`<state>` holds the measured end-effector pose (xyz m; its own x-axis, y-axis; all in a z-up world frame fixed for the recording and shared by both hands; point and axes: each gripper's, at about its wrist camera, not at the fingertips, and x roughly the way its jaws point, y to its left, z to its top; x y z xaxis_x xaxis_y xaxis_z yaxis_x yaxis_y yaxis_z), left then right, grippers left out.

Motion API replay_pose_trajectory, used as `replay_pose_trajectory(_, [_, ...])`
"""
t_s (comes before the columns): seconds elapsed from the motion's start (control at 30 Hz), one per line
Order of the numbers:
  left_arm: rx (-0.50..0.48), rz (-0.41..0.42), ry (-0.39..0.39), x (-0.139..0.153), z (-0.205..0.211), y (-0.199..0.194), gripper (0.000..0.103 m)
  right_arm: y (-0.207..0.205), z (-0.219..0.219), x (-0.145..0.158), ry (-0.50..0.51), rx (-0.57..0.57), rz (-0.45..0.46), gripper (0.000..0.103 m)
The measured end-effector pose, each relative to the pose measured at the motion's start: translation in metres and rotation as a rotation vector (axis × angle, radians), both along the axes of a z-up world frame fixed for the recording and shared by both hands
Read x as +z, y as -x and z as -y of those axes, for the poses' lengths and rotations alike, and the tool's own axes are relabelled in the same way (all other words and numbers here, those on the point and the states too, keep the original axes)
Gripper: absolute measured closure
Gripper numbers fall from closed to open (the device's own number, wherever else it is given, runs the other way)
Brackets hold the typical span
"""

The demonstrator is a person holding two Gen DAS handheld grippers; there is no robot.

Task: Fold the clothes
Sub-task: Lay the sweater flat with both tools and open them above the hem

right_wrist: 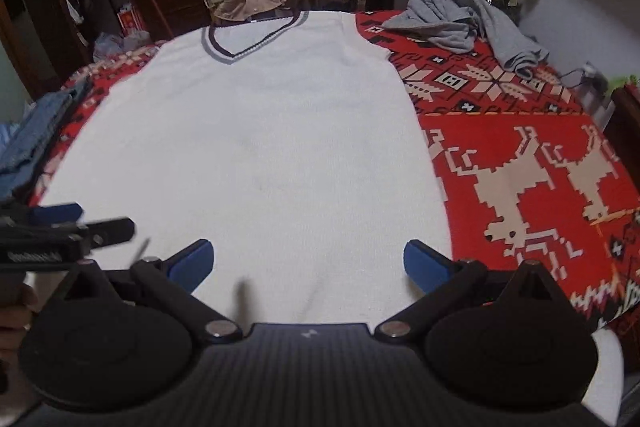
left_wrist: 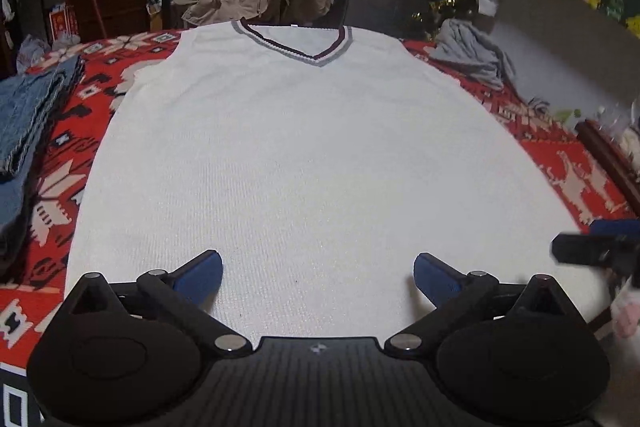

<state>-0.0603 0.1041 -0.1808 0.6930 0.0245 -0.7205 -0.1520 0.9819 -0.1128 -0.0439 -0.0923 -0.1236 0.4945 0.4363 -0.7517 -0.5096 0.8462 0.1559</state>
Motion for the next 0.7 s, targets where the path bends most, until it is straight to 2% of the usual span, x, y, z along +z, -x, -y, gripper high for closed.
replay_pose_trajectory(0.13, [-0.062, -0.056, -0.103, -0.003, 0.011, -0.008, 0.0, -0.006, 0.006, 0.001, -0.004, -0.009, -0.039, 0.001])
replay_pose_trajectory(0.3, [-0.02, -0.047, -0.07, -0.001, 0.008, -0.008, 0.0, -0.002, -0.001, 0.004, 0.145, -0.03, 0.068, 0.001])
replay_pose_trajectory(0.47, [-0.011, -0.026, -0.003, 0.003, 0.001, -0.005, 0.0, -0.002, -0.008, 0.003, 0.218, -0.016, 0.05, 0.001])
replay_pose_trajectory(0.6, [-0.026, -0.029, 0.018, 0.004, -0.001, -0.004, 0.0, -0.002, -0.013, 0.002, 0.293, -0.002, 0.072, 0.001])
replay_pose_trajectory(0.7, [-0.019, -0.03, 0.036, 0.005, -0.004, -0.005, 0.0, -0.005, -0.017, 0.005, 0.287, -0.001, 0.057, 0.001])
